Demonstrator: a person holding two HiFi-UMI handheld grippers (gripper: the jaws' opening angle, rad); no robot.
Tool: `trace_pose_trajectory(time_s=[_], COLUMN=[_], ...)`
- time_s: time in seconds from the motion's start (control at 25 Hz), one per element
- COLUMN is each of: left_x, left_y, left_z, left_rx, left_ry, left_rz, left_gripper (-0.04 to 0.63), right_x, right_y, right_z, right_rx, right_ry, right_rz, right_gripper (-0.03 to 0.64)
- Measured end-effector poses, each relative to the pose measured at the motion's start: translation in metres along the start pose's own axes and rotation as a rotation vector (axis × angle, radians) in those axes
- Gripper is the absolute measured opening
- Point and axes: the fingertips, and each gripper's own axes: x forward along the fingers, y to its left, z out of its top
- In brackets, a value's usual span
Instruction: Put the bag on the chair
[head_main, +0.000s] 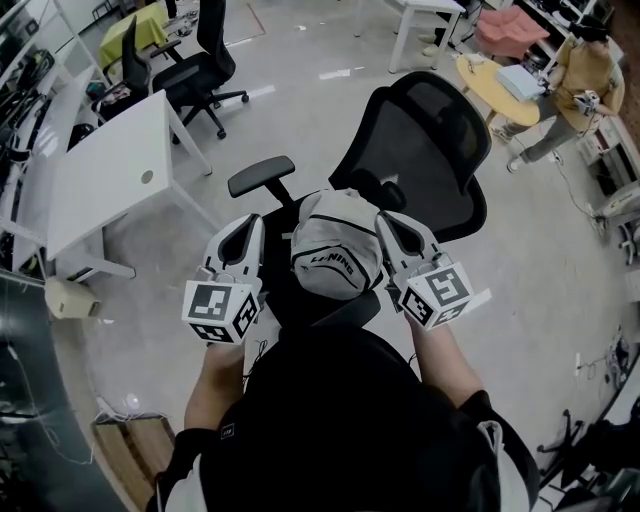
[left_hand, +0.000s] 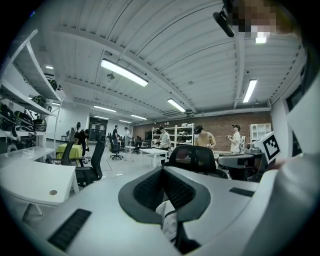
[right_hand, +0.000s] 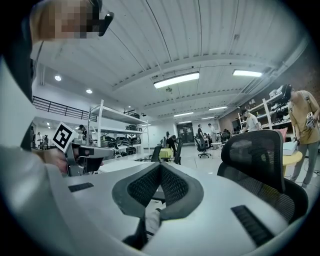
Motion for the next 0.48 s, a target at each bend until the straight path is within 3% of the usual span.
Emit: trace_pose_trajectory(time_s=[0.48], left_x=[-0.0017], left_y=[0.0055], left_z=[-0.0007], left_rx=[-0.003], left_ry=[0.003], left_rz=[-0.003], left_gripper=[0.015], right_x=[0.0025], right_y=[0.0031], right_z=[0.0049], right_rx=[-0.009], right_ry=[-0.012], right_rz=[-0.006], right_gripper=[0.028])
